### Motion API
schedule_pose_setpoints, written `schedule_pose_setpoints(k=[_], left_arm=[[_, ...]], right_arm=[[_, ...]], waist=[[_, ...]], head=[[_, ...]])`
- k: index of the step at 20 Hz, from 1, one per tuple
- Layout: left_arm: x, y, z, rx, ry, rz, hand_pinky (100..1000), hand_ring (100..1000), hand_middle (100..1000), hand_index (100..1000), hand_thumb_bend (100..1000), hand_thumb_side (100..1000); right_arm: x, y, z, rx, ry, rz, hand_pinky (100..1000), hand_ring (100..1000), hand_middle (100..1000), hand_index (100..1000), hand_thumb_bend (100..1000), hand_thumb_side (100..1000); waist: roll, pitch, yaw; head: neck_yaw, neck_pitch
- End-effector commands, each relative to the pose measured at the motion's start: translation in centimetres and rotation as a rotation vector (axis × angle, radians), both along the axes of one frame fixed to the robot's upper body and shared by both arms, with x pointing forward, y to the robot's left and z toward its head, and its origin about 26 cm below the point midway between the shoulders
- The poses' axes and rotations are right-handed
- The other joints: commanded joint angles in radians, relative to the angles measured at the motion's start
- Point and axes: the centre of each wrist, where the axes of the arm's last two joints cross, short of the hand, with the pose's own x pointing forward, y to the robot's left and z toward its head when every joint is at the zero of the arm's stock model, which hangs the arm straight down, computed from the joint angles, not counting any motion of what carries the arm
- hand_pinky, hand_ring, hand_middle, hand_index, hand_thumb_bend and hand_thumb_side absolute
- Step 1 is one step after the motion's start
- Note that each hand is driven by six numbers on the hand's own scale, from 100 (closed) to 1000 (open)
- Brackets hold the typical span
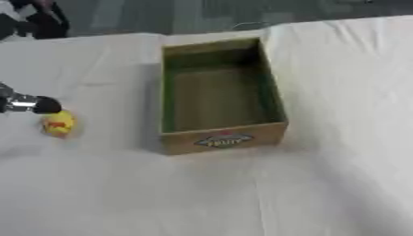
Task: Pick up objects on the table and place them in the box.
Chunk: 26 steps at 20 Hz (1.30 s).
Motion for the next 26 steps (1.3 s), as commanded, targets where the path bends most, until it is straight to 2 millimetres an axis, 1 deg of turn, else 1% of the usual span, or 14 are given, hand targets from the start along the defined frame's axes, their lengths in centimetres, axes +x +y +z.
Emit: schedule_pose_setpoints(k=[1, 3, 6, 8, 9, 10, 14, 18, 21, 23, 26], left_arm=[[0.2, 0.5, 0.8, 0.046, 0.016, 0.016, 812, 912, 849, 1000, 767, 860], [0.6, 0.6, 0.6, 0.053, 0.04, 0.022, 812, 911, 849, 1000, 757, 846], [1.4, 0.9, 0.1, 0.05, 0.08, 0.039, 812, 909, 852, 1000, 723, 795], [2.0, 1.1, -0.2, 0.046, 0.1, 0.05, 811, 908, 853, 1000, 596, 738], [2.2, 1.2, -0.4, 0.039, 0.109, 0.052, 806, 906, 850, 1000, 509, 710], [2.5, 1.3, -0.6, 0.031, 0.12, 0.052, 800, 906, 852, 1000, 491, 696], [3.3, 1.4, -1.5, 0.015, 0.157, 0.046, 784, 904, 870, 1000, 468, 645], [4.1, 1.6, -2.4, 0.014, 0.197, 0.043, 783, 903, 876, 1000, 471, 632], [4.6, 1.7, -3.0, 0.019, 0.222, 0.044, 779, 902, 885, 1000, 456, 612], [4.9, 1.9, -3.4, 0.031, 0.242, 0.053, 780, 904, 900, 1000, 424, 585], [5.4, 2.3, -3.9, 0.046, 0.263, 0.071, 780, 901, 898, 1000, 386, 560]], right_arm=[[-0.3, -0.1, 1.1, -0.033, -0.025, 0.006, 721, 728, 736, 853, 100, 844], [-0.3, 0.0, 1.1, -0.035, -0.024, 0.006, 721, 729, 736, 853, 100, 844], [-0.3, 0.0, 1.1, -0.037, -0.023, 0.007, 722, 729, 737, 853, 100, 838], [-0.3, 0.0, 1.0, -0.037, -0.022, 0.007, 722, 729, 737, 853, 100, 845], [-0.3, 0.0, 1.0, -0.036, -0.022, 0.008, 722, 730, 737, 853, 100, 846], [-0.3, 0.0, 1.0, -0.036, -0.022, 0.008, 722, 730, 737, 853, 100, 846], [-0.3, 0.1, 1.0, -0.036, -0.022, 0.01, 723, 730, 737, 853, 100, 847], [-0.3, 0.1, 1.1, -0.036, -0.022, 0.012, 723, 730, 737, 854, 100, 848], [-0.3, 0.1, 1.1, -0.034, -0.023, 0.013, 723, 731, 737, 854, 100, 848], [-0.2, 0.1, 1.1, -0.033, -0.024, 0.015, 724, 731, 737, 854, 100, 849], [-0.2, 0.1, 1.1, -0.033, -0.025, 0.016, 724, 731, 737, 854, 100, 849]], waist=[[-0.001, -0.012, -0.004], [0.0, -0.008, -0.01], [0.002, -0.004, -0.015], [0.003, -0.003, -0.017], [0.003, -0.002, -0.018], [0.003, -0.001, -0.019], [0.003, 0.001, -0.023], [0.002, 0.001, -0.027], [0.001, 0.001, -0.03], [0.0, 0.002, -0.031], [-0.001, 0.003, -0.032]], head=[[0.002, -0.014], [0.004, -0.016], [0.007, -0.019], [0.009, -0.02], [0.01, -0.021], [0.01, -0.022], [0.012, -0.02], [0.02, -0.012], [0.031, -0.012], [0.037, -0.014], [0.042, -0.017]])
